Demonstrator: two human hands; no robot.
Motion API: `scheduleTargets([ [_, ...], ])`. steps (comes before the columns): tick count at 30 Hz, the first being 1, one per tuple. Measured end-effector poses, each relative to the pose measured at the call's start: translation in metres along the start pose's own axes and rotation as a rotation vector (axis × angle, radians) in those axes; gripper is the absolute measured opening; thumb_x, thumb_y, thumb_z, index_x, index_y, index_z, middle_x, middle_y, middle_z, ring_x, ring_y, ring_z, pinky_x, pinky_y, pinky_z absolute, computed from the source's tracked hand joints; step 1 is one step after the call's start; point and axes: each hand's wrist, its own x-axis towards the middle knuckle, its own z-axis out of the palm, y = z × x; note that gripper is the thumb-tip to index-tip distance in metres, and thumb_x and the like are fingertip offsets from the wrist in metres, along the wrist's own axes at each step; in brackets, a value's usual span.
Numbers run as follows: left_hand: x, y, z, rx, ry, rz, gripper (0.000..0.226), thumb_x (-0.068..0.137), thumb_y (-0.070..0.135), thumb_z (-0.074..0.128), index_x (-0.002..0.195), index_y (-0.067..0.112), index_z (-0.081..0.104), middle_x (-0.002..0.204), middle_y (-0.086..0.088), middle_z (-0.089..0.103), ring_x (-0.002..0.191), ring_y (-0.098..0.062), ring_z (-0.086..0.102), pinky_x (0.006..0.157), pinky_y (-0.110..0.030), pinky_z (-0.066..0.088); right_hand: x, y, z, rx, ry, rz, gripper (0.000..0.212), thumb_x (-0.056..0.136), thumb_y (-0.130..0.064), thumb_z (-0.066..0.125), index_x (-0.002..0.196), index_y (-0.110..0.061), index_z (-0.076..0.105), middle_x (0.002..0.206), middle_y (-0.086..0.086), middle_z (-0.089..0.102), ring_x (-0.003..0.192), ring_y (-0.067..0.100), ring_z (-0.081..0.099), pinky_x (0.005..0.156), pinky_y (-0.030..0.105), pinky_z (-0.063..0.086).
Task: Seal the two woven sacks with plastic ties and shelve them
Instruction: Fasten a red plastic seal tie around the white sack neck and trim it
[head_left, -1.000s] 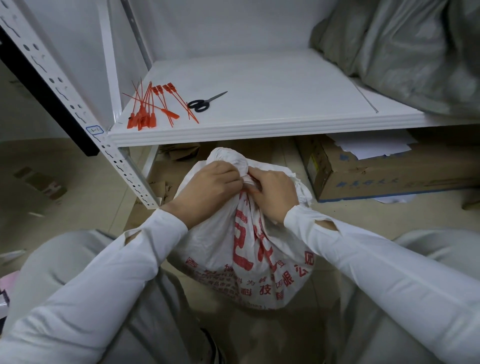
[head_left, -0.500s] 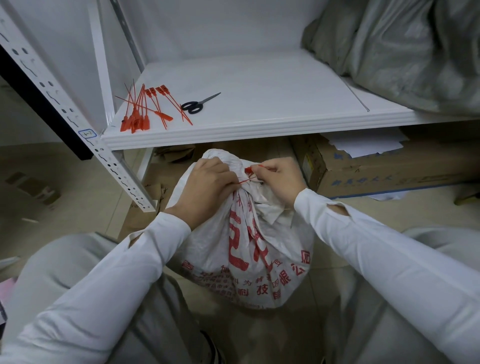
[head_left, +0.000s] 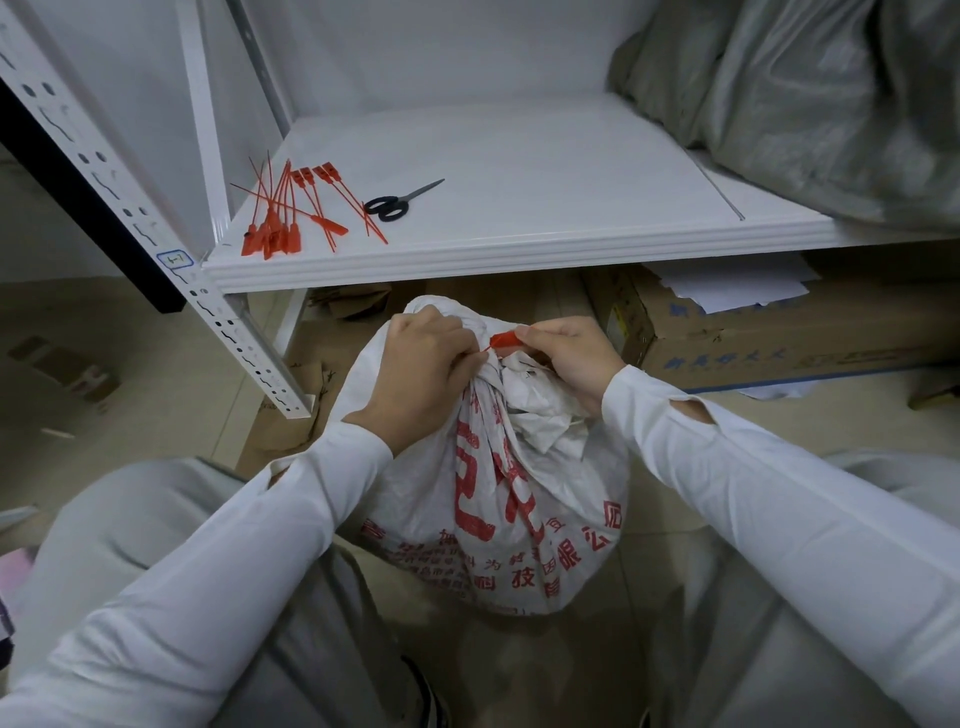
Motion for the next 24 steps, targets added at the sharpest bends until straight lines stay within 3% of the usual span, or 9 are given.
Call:
scheduleTargets([
  [4,0.000,0.005,0.003,0.069,-0.025,-0.014,0.027,0.095,0.026,0.056,0.070,0.017,0.058,0.071,0.005,0.053,0.078,-0.014,0.039,0.080,-0.027,0.018,-0.003,0.001,0.003,-0.007,0.032,-0.024,0.023,0.092,-0.022,0.063,0.085,-0.006,0.077,0.087,0.012,0.075,0.084,0.024,0.070,0.086,0.040,0.056],
  [9,0.003,0.009,0.000,0.185,-0.103,-0.006,0.029,0.098,0.030,0.048,0.074,0.018,0.057,0.074,0.006,0.049,0.081,-0.016,0.038,0.081,-0.032,0.023,0.000,0.007,0.004,0.040,0.007,-0.016,0.017,0.091,-0.022,0.064,0.087,-0.013,0.078,0.091,0.008,0.075,0.094,0.024,0.070,0.092,0.042,0.054],
  [17,0.003,0.011,0.001,0.276,-0.167,-0.036,0.033,0.100,0.033,0.039,0.080,0.018,0.060,0.079,0.005,0.054,0.084,-0.014,0.037,0.088,-0.034,0.027,-0.001,0.010,-0.003,0.196,-0.091,0.014,0.026,0.095,-0.012,0.056,0.108,0.007,0.068,0.108,0.023,0.069,0.106,0.034,0.065,0.096,0.042,0.052],
  [24,0.003,0.009,0.000,0.277,-0.180,-0.041,0.032,0.100,0.032,0.039,0.080,0.019,0.059,0.080,0.003,0.057,0.084,-0.015,0.038,0.088,-0.034,0.028,-0.001,0.009,-0.003,0.200,-0.125,-0.004,0.022,0.095,-0.009,0.056,0.104,0.006,0.069,0.106,0.024,0.069,0.100,0.031,0.066,0.093,0.039,0.053],
])
